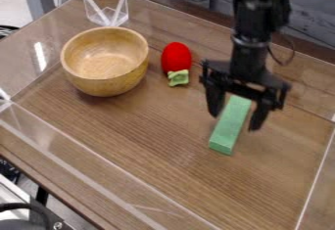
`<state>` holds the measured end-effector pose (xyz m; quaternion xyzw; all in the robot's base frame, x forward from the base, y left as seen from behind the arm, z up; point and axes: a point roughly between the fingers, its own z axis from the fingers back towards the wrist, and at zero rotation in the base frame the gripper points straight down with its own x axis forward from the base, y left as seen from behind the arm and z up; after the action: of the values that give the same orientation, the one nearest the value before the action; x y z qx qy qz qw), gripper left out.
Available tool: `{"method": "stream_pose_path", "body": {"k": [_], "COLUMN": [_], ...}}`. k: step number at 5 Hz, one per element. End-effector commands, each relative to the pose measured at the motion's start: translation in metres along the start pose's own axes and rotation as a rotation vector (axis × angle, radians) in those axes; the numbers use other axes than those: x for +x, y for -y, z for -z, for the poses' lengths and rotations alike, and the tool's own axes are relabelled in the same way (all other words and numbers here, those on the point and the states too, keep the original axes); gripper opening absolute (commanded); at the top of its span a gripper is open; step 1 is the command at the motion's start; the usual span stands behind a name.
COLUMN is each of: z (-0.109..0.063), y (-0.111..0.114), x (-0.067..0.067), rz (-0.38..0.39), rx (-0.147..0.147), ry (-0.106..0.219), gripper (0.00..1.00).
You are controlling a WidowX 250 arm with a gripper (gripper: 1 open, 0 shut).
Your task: Put the green stick in the brown bowl
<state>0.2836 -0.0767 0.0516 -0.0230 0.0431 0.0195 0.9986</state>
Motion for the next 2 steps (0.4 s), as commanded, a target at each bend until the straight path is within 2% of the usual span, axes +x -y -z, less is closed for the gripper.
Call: {"method": "stream_pose_path", "body": {"k": [1, 2], "z": [0.0029, 0.0081], "y": [-0.0021, -0.0068], "x": [-0.0013, -0.0045], "rz": [-0.024, -0.046], "rx": [-0.013, -0.019], "ry": [0.040, 0.051], "gripper": [1.00, 1.00]}}
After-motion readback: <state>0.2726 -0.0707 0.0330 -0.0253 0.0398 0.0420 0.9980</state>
